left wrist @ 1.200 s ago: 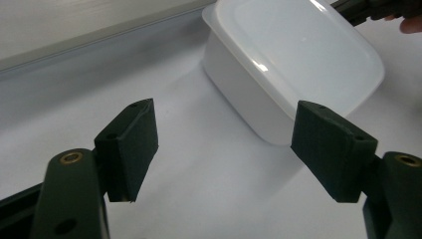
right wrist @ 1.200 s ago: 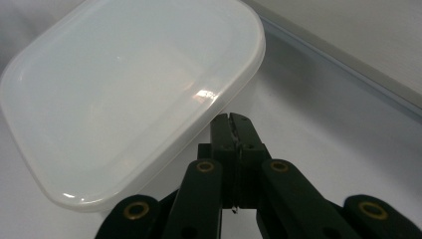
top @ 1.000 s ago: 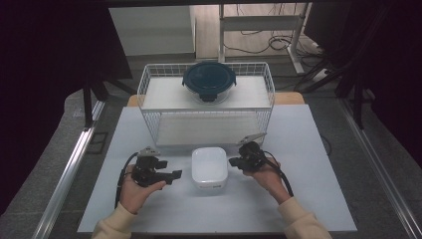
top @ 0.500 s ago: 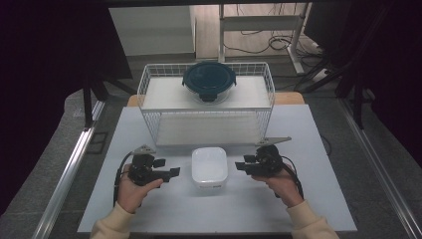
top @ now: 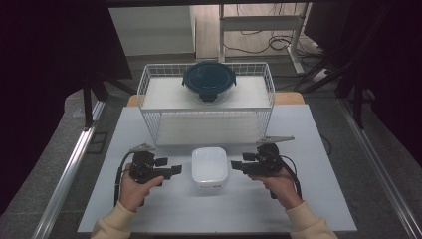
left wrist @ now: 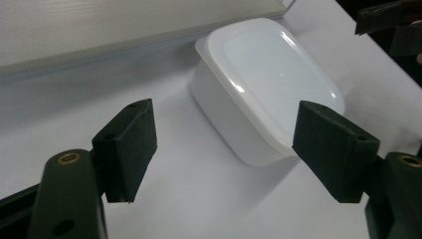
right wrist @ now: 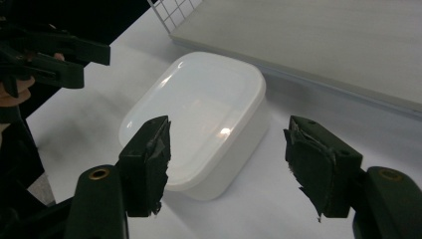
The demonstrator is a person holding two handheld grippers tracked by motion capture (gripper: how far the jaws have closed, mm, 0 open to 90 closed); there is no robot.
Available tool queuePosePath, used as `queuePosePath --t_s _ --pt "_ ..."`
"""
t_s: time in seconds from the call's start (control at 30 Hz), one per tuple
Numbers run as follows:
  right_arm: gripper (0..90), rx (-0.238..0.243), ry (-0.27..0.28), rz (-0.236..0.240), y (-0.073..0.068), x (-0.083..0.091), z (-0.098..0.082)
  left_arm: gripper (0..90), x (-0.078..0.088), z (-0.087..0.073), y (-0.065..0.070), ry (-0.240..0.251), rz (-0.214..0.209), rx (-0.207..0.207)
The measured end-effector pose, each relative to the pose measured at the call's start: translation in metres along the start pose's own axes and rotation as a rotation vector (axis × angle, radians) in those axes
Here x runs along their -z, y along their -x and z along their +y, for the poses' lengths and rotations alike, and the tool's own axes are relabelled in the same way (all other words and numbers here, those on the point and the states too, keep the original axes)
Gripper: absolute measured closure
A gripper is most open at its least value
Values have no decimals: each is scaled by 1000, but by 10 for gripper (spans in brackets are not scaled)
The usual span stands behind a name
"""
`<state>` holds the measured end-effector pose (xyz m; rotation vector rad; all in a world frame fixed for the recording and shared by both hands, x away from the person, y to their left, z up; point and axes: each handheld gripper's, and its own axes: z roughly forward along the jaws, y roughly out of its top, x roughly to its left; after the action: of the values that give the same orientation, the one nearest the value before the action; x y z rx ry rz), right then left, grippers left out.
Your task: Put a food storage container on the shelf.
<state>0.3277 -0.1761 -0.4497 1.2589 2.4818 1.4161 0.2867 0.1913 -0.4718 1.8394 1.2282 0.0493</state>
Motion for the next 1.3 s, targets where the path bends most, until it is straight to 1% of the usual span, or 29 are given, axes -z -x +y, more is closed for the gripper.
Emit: queuePosePath --t_s 0.03,0.1,0.23,0.27,0.3,0.37,0.43,0.5,0.57,0.6,0.63,0.67,0.7,0.77,0.8,0.87,0.9,1.0,1.07,1.1,1.13,1.17,1.23,1.27,1.3 --pt "335 -6 -1 2 -1 -1 0 256 -1 0 0 -1 -4 5" --pt "336 -6 -9 12 -2 -5 0 256 -4 2 -1 -8 -22 29" --pt "348 -15 -27 21 -5 -14 -1 259 -10 5 -5 -10 -62 96" --pt "352 -19 -31 25 -6 -16 -1 260 -11 5 -6 -14 -71 105" --pt "356 -23 -33 29 -7 -18 -1 263 -13 5 -7 -18 -89 120" --pt "367 -34 -37 42 -9 -22 -1 270 -18 6 -7 -24 -109 139" --pt "375 -41 -45 52 -11 -27 -1 277 -23 7 -8 -33 -138 164" --pt "378 -53 -55 56 -12 -31 -1 288 -29 8 -10 -42 -155 185" --pt "379 -62 -65 54 -11 -35 -1 302 -34 8 -11 -52 -176 201" --pt "382 -74 -66 48 -10 -37 -2 307 -37 8 -11 -57 -185 207" --pt "385 -85 -70 45 -9 -38 -2 312 -39 8 -12 -63 -188 210" --pt "392 -93 -72 44 -7 -39 -2 321 -41 8 -12 -64 -193 223" --pt "400 -105 -72 47 -4 -40 -2 332 -44 9 -13 -67 -202 238" --pt "415 -128 -73 56 -1 -42 -2 348 -47 9 -16 -75 -218 244" --pt "418 -133 -77 58 0 -43 -2 356 -49 9 -17 -74 -224 256" --pt "432 -151 -80 61 4 -45 -3 369 -53 9 -19 -73 -250 268" --pt "440 -160 -84 65 6 -46 -3 381 -55 9 -20 -75 -257 290" --pt "461 -192 -87 75 11 -50 -3 415 -60 8 -21 -87 -265 295" --pt "479 -217 -89 88 14 -52 -3 440 -64 7 -20 -93 -274 313" --pt "492 -226 -92 94 15 -53 -3 464 -65 6 -21 -101 -283 315" --pt "507 -235 -95 103 16 -55 -4 486 -66 6 -20 -102 -296 326" --pt "523 -246 -100 110 17 -56 -4 507 -66 5 -20 -99 -287 328" --pt "591 -255 -104 96 19 -57 -5 583 -66 5 -20 -88 -272 334" --pt "608 -272 -106 108 20 -58 -5 610 -66 4 -20 -81 -271 344" --pt "625 -302 -102 119 22 -57 -6 624 -66 3 -21 -82 -276 341"
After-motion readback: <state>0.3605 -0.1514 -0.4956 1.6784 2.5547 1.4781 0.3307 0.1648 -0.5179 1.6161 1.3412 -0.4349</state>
